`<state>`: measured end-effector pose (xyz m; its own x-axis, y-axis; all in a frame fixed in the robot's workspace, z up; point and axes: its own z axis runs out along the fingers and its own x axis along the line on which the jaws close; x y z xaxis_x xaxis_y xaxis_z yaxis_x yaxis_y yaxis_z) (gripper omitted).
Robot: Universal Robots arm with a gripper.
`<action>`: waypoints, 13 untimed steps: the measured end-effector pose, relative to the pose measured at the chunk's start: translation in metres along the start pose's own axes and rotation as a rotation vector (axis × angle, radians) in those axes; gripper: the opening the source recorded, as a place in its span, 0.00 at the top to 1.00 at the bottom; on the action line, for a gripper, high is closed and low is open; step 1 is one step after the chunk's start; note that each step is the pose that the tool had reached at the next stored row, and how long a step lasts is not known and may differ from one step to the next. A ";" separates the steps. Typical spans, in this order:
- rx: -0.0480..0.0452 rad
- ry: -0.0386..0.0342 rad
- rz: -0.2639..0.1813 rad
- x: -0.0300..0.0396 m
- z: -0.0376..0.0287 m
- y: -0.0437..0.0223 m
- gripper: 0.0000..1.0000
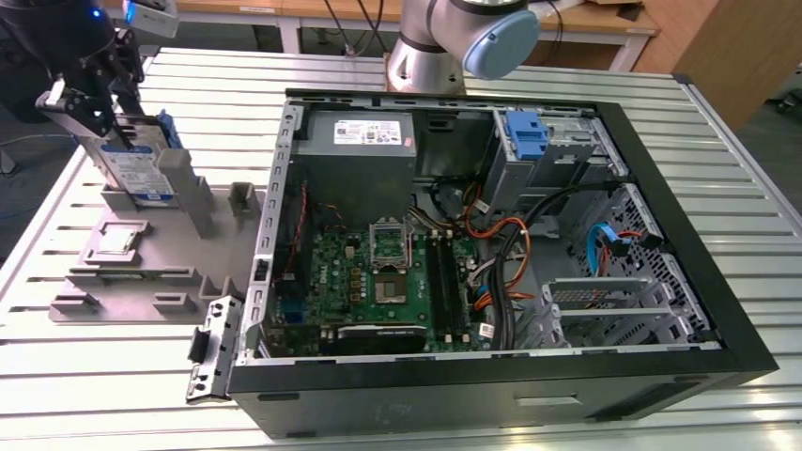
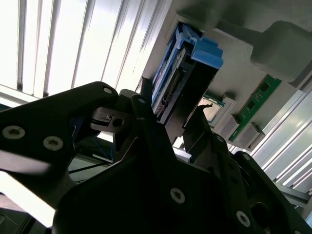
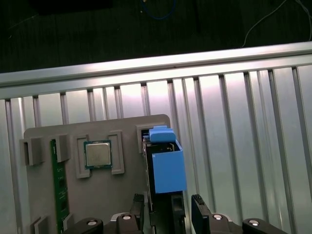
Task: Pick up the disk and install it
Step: 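Pick up the disk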
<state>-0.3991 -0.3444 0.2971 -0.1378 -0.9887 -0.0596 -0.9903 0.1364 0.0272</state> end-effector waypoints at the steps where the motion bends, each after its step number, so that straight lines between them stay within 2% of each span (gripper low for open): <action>1: -0.0001 0.0001 0.000 0.0000 0.0001 0.0000 0.49; 13: 0.0003 -0.0002 0.000 -0.0001 -0.0020 0.0000 0.49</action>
<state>-0.3991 -0.3443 0.2991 -0.1378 -0.9886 -0.0599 -0.9903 0.1364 0.0269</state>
